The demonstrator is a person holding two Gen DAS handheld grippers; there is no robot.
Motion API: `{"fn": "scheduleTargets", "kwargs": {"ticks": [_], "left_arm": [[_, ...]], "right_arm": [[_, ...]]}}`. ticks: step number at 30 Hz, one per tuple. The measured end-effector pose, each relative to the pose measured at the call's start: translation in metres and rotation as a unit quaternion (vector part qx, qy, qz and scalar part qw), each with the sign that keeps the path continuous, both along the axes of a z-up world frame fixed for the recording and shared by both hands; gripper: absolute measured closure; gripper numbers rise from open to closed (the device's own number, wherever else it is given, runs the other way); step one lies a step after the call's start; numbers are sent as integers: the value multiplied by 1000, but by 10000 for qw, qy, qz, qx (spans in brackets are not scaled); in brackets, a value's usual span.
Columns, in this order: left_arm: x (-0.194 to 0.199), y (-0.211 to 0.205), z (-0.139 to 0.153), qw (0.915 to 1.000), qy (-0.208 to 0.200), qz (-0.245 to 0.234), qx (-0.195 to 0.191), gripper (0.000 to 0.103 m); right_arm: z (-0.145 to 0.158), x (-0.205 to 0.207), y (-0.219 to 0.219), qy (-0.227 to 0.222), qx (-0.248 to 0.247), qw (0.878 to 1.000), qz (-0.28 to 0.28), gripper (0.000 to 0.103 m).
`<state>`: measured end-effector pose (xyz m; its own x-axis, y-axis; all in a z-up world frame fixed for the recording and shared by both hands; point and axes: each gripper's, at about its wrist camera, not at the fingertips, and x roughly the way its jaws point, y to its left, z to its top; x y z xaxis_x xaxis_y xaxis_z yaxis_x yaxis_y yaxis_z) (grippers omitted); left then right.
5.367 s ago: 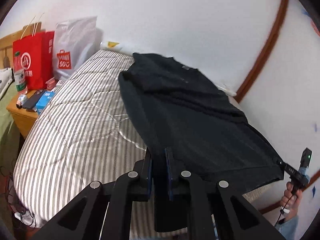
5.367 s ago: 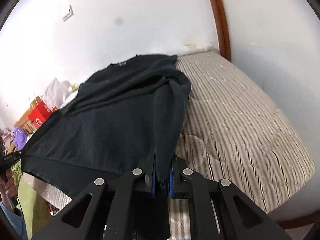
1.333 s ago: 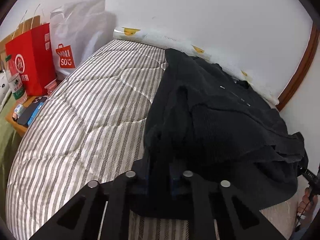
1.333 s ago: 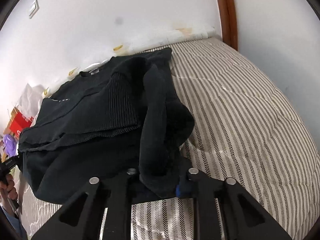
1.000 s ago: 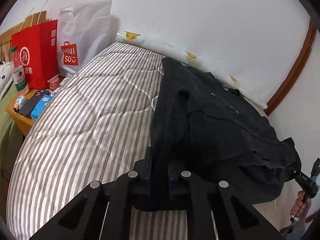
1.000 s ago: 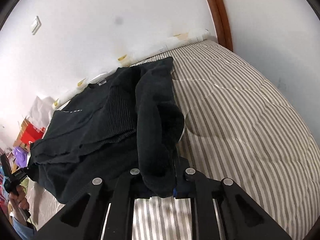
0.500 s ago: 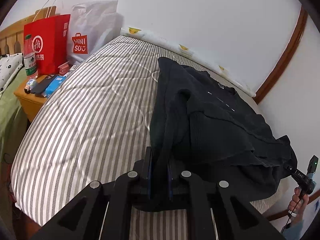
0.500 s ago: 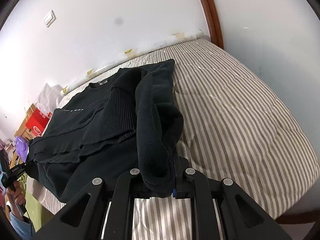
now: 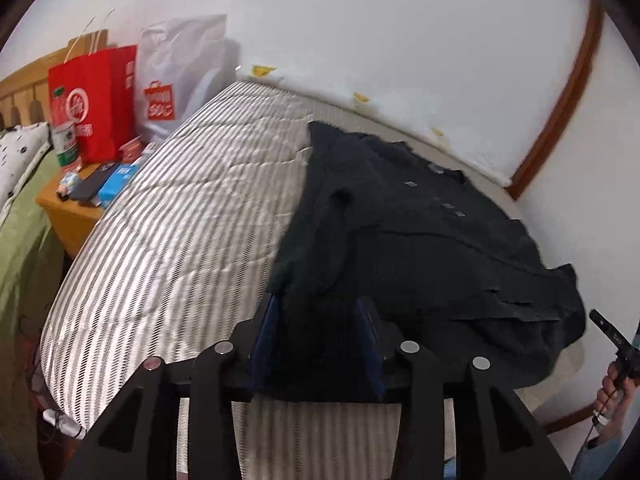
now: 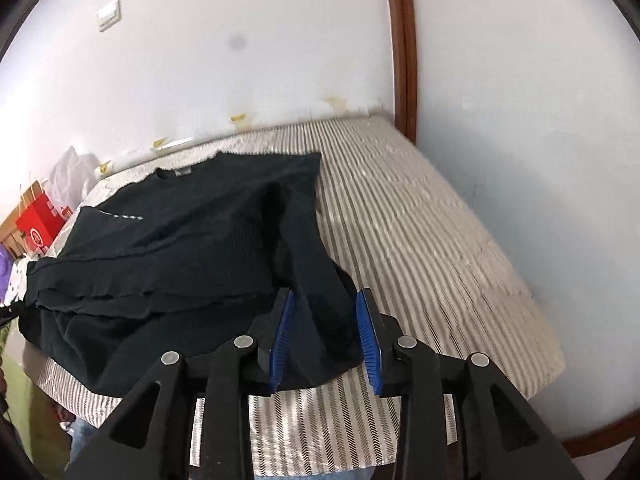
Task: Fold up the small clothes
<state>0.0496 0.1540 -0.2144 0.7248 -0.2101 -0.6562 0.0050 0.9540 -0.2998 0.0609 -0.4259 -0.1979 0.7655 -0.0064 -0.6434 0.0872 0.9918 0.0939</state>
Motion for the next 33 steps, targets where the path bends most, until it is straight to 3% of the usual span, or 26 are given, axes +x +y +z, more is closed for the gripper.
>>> {"fn": "scheduleTargets", "kwargs": {"ticks": [2, 4, 11, 14, 20, 25, 33], "left_arm": [[-4, -9, 6, 9997, -132, -184, 24, 53], [-6, -18, 7, 9992, -149, -355, 86, 53], [-5, -50, -7, 9960, -57, -745, 490, 53], [1, -56, -13, 9951, 17, -841, 525, 53], [14, -69, -28, 9931, 166, -830, 816, 53], [22, -77, -29, 9915, 47, -741, 1066, 53], [41, -74, -21, 9931, -49, -660, 968, 53]], "right_arm": [[9, -5, 9, -137, -82, 9998, 123, 64], [13, -6, 22, -162, -107, 9992, 360, 61], [-7, 0, 56, 131, 240, 9955, 905, 61], [-15, 3, 68, 166, 290, 9941, 1032, 67], [-31, 17, 83, 375, 194, 9924, 1154, 70], [-42, 28, 82, 501, 183, 9933, 1022, 72], [-30, 51, 84, 398, 123, 9940, 1009, 73]]}}
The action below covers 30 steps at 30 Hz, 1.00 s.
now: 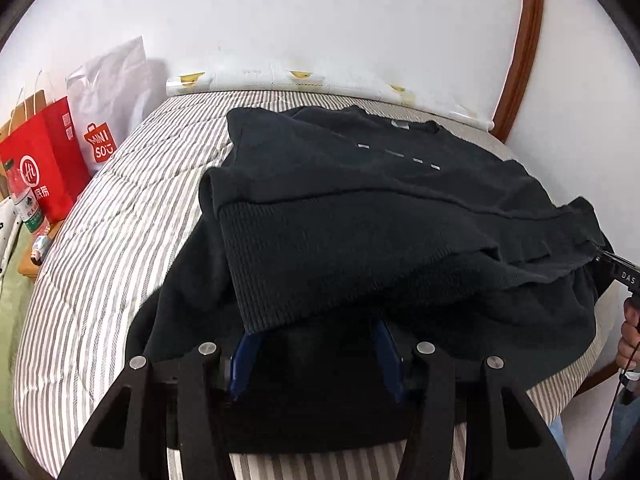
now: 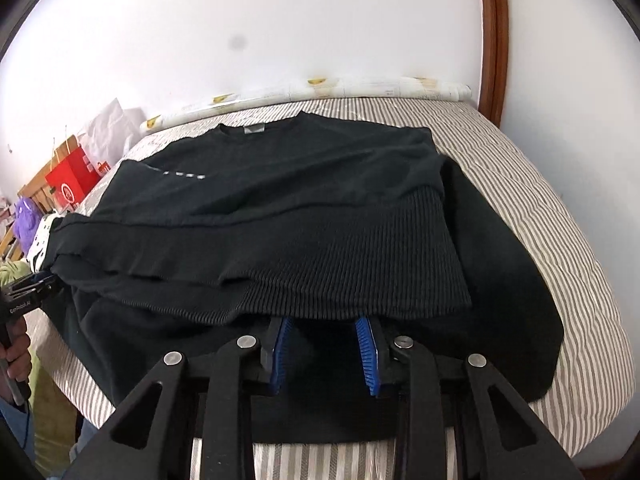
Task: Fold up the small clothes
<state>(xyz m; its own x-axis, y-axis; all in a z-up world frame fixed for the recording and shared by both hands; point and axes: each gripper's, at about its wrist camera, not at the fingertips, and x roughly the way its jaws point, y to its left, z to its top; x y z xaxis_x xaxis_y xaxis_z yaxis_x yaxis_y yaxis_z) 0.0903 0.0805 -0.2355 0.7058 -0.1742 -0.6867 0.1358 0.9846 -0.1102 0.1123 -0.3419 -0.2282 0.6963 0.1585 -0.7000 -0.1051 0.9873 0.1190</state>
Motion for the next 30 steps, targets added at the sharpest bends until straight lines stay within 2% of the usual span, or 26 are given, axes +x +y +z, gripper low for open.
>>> {"fn": "scheduleTargets", "kwargs": {"ticks": [5, 14, 19, 24, 28, 30], "left_arm": [[7, 9, 16, 9995, -216, 88, -232, 53], [50, 10, 29, 9984, -167, 74, -531, 53], [80, 7, 30, 9986, -58, 82, -513, 53], [101, 20, 38, 9967, -100, 251, -759, 53], [116, 26, 39, 9971, -17, 274, -710, 53], [122, 24, 36, 9978, 51, 194, -628, 53]], "right_arm": [[9, 23, -1, -14, 113, 9999, -26, 75], [17, 73, 1, 30, 93, 9999, -38, 76], [17, 104, -8, 99, 216, 9996, -163, 76], [11, 133, -17, 254, 108, 9988, -411, 78], [12, 140, -23, 210, -6, 9988, -447, 73], [13, 143, -26, 209, -66, 9986, -484, 65]]}}
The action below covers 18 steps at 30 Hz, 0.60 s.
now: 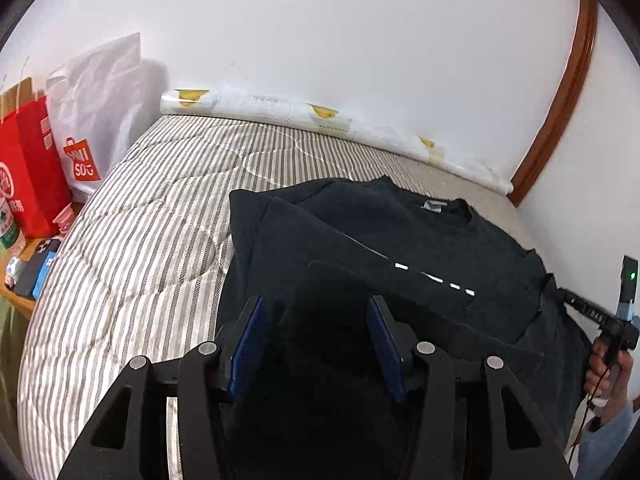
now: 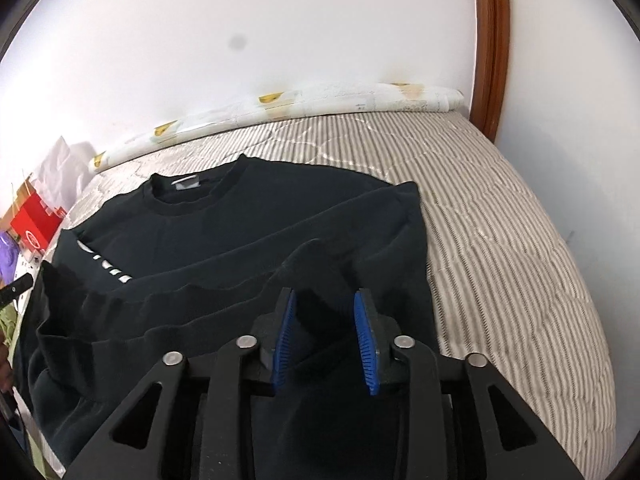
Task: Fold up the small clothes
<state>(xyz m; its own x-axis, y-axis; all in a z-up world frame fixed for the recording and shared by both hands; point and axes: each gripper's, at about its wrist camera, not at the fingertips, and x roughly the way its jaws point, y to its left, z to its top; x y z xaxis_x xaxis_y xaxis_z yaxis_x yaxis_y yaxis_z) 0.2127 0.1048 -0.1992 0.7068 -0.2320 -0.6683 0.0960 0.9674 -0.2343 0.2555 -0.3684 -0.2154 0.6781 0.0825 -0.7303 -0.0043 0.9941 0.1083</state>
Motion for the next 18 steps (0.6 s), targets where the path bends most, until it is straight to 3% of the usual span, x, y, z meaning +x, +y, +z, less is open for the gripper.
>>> {"fn": "scheduleTargets", "kwargs": {"ticks": [2, 7, 12, 14, 15, 18], "left_arm": [[7, -3, -4, 9998, 81, -85, 138, 53], [22, -10, -15, 9986, 321, -277, 317, 55], [23, -11, -17, 9984, 341, -261, 379, 75], [22, -7, -14, 9987, 321, -247, 321, 90], [20, -5, -12, 9989, 290, -260, 258, 91], [12, 5, -1, 9997, 80, -226, 27, 94]], "right_arm": [[-1, 2, -5, 4, -11, 10000, -28, 52], [-11, 14, -11, 206, 47, 9998, 44, 51], [-16, 20, 2, 277, 63, 9989, 363, 51], [-18, 22, 11, 298, -108, 9984, 475, 61], [-18, 23, 14, 302, -216, 9980, 509, 79], [-10, 18, 14, 98, -167, 9979, 625, 86]]}}
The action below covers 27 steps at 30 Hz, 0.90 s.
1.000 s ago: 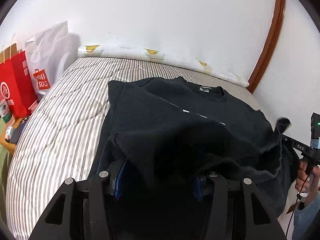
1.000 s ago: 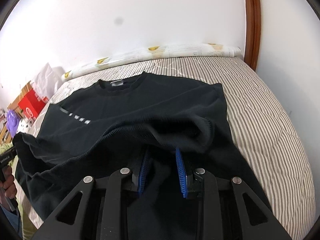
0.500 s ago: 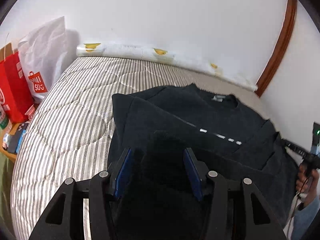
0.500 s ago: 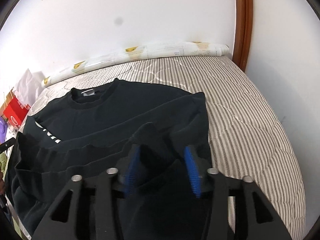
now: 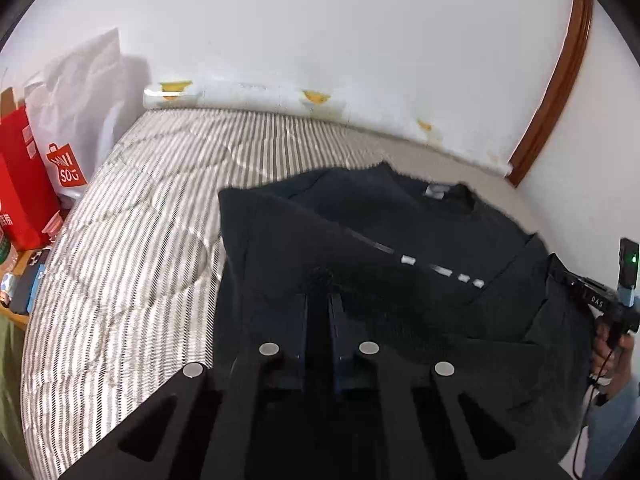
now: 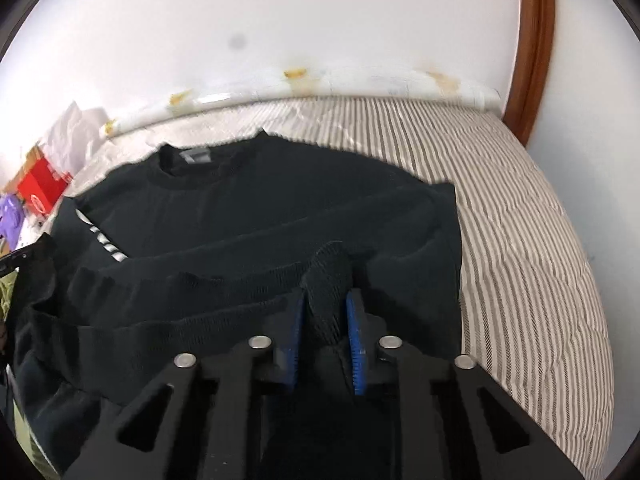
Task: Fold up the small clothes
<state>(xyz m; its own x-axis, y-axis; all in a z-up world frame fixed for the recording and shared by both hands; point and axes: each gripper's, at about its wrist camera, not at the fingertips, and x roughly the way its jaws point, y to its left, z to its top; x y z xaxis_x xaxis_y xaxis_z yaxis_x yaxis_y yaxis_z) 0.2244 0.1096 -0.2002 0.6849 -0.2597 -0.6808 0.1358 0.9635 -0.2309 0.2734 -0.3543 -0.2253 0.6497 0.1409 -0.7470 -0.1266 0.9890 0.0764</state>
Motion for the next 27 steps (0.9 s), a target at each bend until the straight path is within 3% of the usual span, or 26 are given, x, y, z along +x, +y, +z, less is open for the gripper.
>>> {"fn": "scheduleTargets", "kwargs": {"ticks": [5, 10, 13, 20, 23, 27], "left_arm": [[-5, 20, 23, 9980, -440, 167, -413, 95], [19, 28, 37, 9953, -548, 373, -700, 95], [43, 20, 42, 9960, -498, 475, -563, 95], [101, 7, 20, 9979, -142, 582, -234, 95], [115, 2, 1, 9977, 170, 644, -115, 95], [121, -2, -13, 9977, 269, 625, 19, 95]], "right_arm": [[43, -15, -21, -823, 386, 9958, -138, 87], [66, 4, -44, -1058, 753, 9907, -413, 88], [68, 24, -46, -1070, 842, 9895, -494, 88], [43, 78, -50, -848, 859, 9898, -756, 88], [22, 94, -49, -558, 681, 9925, -846, 88], [-12, 108, -47, -137, 368, 9952, -894, 87]]}}
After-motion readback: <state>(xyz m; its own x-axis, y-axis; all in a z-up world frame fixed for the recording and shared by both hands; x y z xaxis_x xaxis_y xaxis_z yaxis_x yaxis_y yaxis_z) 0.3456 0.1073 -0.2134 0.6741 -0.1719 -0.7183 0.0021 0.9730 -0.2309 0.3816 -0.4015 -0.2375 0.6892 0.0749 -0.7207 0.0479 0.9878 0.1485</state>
